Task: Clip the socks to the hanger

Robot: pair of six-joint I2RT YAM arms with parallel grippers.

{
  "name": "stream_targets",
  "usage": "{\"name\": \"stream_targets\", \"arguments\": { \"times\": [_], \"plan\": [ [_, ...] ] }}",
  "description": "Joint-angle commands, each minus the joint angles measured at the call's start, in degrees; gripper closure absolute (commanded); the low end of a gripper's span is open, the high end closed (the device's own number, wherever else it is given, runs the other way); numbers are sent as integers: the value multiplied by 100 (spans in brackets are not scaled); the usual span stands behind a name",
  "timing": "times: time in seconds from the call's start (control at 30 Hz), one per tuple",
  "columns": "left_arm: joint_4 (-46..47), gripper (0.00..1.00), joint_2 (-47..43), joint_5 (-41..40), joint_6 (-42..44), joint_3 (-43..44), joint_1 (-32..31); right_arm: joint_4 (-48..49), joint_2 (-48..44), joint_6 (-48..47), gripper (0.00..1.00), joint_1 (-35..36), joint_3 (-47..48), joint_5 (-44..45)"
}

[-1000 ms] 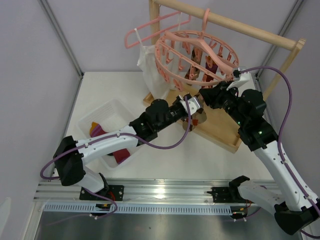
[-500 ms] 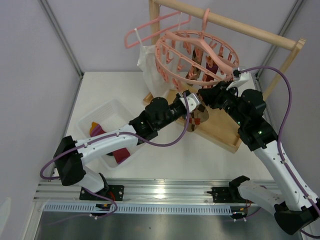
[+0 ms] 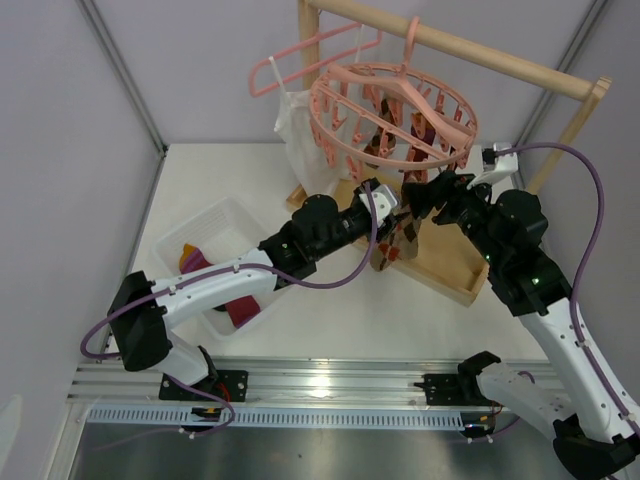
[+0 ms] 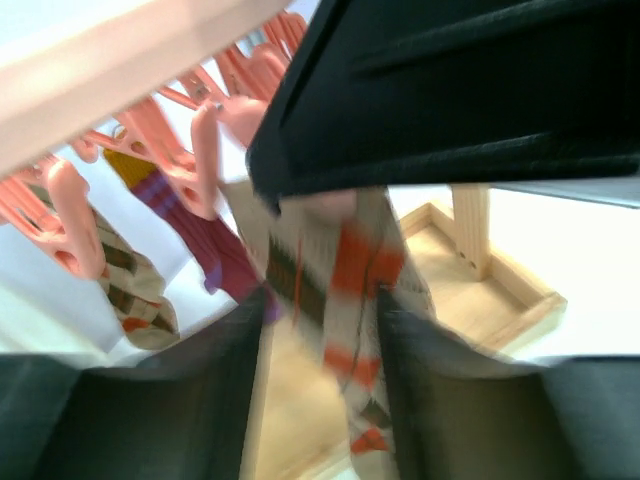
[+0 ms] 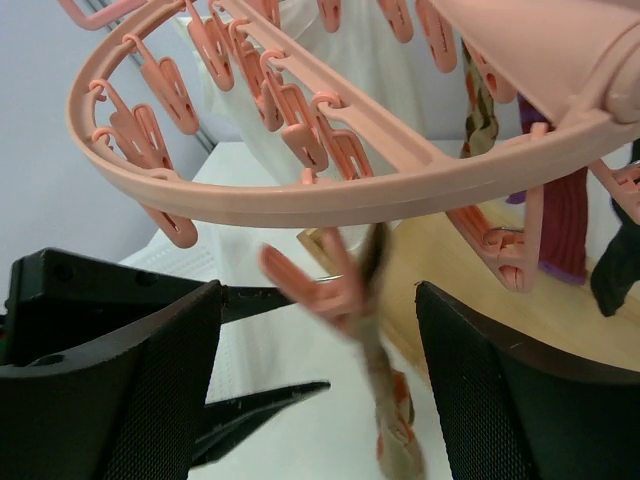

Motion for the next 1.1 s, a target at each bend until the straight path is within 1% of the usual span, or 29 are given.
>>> {"name": "stream_targets", "arguments": {
  "times": [0.0, 0.03, 0.07, 0.1, 0.13, 0.17, 0.23, 0.3, 0.33, 0.37, 0.4, 0.43, 0.47, 0.5, 0.57, 0.63, 0.67, 0.7, 0.8, 0.9, 1.07],
  "plan": [
    [-52, 45, -12, 265, -551, 188, -43, -161, -185, -339, 20, -3, 273, 270],
    [-200, 26, -82, 266, -640, 179, -43, -196, -202, -401, 20, -3, 291, 270],
    [-289, 18, -135, 266, -789, 188, -43, -249, -211, -454, 20, -3, 361, 252],
    [-376, 12, -205, 231, -860, 162, -43, -336, -211, -568, 21, -3, 396, 243],
    [-464, 3, -380, 213, -930, 153, -43, -372, -220, -647, 21, -11, 423, 226],
    [-648, 0, -486, 178, -1087, 118, -34, -451, -220, -717, 21, -11, 484, 165],
    [-903, 0, -697, -6, -1255, 82, -34, -513, -229, -901, 23, -11, 528, 120],
    [-1439, 0, -1005, -112, -1483, 143, -16, -574, -211, -1016, 24, -11, 581, 33],
    [-1650, 0, -1101, -295, -1571, 170, 45, -583, -203, -1121, 26, -3, 590, -177],
    [-2113, 1, -1276, -288, -1859, 214, 97, -583, -202, -1175, 28, -3, 607, -292],
    [-2335, 0, -1374, -271, -1984, 319, 150, -583, -176, -1201, 29, -3, 625, -415],
    [-2537, 0, -1462, -184, -2133, 355, 333, -575, -159, -1254, 31, -11, 642, -729],
    [-2905, 0, -1628, -139, -2413, 485, 448, -575, -124, -1289, 32, -3, 669, -906],
    [-3065, 0, -1699, 53, -2538, 539, 563, -583, -89, -1307, 32, -11, 686, -1082],
    [-3434, 0, -1875, 414, -2889, 740, 1141, -583, 113, -1333, 35, 6, 722, -1566],
    [-3611, 0, -1928, 738, -3057, 838, 1424, -513, 218, -1333, 35, 24, 687, -1934],
    [-3681, 0, -1946, 766, -3110, 960, 1556, -400, 280, -1316, 36, 33, 661, -1989],
    [-3813, 1, -1937, 784, -3102, 1101, 1757, -347, 333, -1298, 36, 94, 643, -2007],
    [-3972, 1, -1815, 845, -3058, 1452, 2091, -101, 535, -1325, 36, 286, 537, -1963],
    [-3920, 1, -1683, 1109, -3119, 1707, 2329, 145, 746, -1386, 36, 445, 441, -1753],
    [-3586, 0, -1235, 1443, -3137, 2059, 2392, 489, 905, -1316, 36, 402, 169, -910]
  ]
}}
